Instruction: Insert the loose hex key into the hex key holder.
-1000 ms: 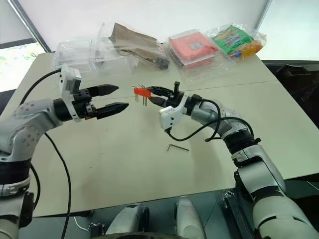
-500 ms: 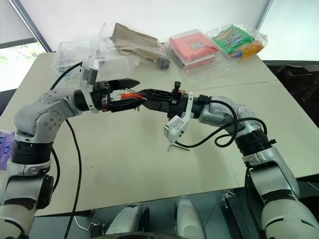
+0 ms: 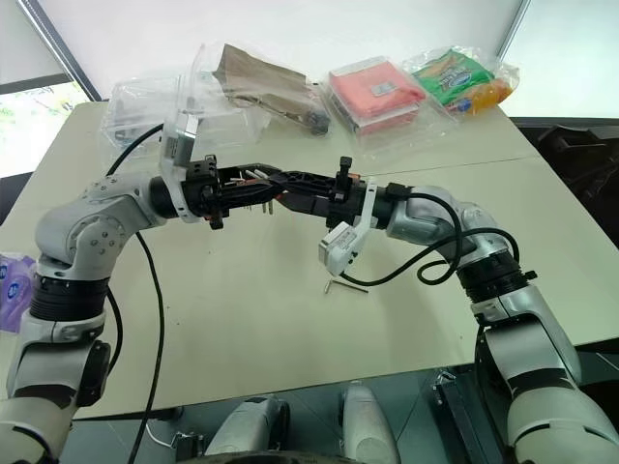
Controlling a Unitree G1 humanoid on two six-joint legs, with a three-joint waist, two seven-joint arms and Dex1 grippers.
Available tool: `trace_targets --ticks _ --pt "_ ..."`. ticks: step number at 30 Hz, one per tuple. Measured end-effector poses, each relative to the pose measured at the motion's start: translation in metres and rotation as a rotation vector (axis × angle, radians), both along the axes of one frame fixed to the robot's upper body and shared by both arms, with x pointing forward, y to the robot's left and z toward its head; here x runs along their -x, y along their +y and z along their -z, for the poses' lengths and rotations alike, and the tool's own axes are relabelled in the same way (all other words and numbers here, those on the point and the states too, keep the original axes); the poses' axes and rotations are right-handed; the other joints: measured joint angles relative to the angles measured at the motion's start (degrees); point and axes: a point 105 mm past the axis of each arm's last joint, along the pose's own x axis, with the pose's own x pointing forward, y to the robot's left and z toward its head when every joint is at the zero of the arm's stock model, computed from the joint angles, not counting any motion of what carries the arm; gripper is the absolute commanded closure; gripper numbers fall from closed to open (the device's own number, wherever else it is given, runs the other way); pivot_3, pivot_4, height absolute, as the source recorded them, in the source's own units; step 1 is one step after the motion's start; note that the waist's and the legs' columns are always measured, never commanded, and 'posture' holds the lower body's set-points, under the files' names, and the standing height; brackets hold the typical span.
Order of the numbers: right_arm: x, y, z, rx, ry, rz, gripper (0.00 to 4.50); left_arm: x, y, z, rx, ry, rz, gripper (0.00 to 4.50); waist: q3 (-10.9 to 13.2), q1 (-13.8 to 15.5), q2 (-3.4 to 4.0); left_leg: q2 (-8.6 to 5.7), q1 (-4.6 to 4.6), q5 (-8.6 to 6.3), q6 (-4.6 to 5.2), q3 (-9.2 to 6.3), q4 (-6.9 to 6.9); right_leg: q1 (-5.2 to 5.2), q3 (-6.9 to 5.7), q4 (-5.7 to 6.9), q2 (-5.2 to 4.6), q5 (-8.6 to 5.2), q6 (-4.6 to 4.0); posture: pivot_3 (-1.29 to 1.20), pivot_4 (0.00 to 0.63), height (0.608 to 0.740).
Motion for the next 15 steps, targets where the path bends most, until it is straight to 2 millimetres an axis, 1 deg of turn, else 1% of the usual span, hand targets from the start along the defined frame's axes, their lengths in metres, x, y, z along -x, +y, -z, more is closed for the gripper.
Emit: trace_targets --ticks 15 --pt "-0.0023 -0.0012 -0.0001 0.013 0.005 0.016 3.50 -0.0012 -0.0011 0.0024 0.007 0.013 -0.010 4.23 0.00 0.00 0.00 0.00 0.00 0.00 0.00 0.00 0.02 0.00 0.00 0.01 0.00 0.00 0.00 0.00 0.150 0.740"
